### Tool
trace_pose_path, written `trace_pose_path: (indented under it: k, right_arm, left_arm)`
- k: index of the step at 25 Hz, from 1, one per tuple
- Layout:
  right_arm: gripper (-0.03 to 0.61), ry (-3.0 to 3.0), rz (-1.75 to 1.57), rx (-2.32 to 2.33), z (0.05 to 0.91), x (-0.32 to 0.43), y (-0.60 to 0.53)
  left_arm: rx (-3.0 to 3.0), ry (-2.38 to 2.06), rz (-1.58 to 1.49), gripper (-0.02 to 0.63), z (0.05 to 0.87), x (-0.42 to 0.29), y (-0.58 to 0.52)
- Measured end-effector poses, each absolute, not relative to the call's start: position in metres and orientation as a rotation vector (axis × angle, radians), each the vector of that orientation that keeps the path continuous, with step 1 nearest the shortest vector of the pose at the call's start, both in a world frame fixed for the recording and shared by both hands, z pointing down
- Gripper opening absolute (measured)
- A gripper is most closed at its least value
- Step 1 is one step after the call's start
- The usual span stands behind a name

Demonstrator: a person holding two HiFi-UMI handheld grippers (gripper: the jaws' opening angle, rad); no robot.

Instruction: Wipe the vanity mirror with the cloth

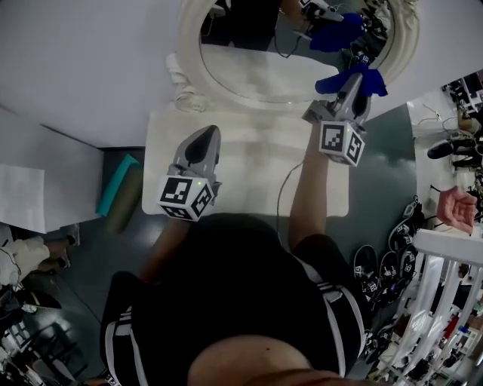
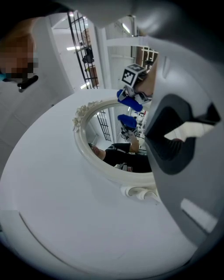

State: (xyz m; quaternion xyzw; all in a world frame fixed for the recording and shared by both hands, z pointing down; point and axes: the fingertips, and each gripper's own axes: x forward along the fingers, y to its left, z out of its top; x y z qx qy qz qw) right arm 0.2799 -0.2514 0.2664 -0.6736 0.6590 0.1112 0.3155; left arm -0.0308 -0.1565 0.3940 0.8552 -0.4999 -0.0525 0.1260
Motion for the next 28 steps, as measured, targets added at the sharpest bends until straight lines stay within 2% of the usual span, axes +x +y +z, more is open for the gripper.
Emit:
trace_pose_path:
  k: [8,15,28]
  right_arm:
    - [0.074,1.706,0.21,-1.904,0.316,0.332,-0.274]
    - [0.074,1.729,0.13,-1.957,0.366,0.35,-0.308]
    - [0.074,1.715,0.142,-1.878,0.362,0.352,-0.32]
  left_arm:
    - [2.516,-1.436,-0.15,0.011,0.39,0.009,-0.174]
    - [2.504,-1.444,-0.137,0.011,0.402,0.029,-0.189]
    - [2.487,-1.426,-0.13,0.011,0.406,0.037,-0.201]
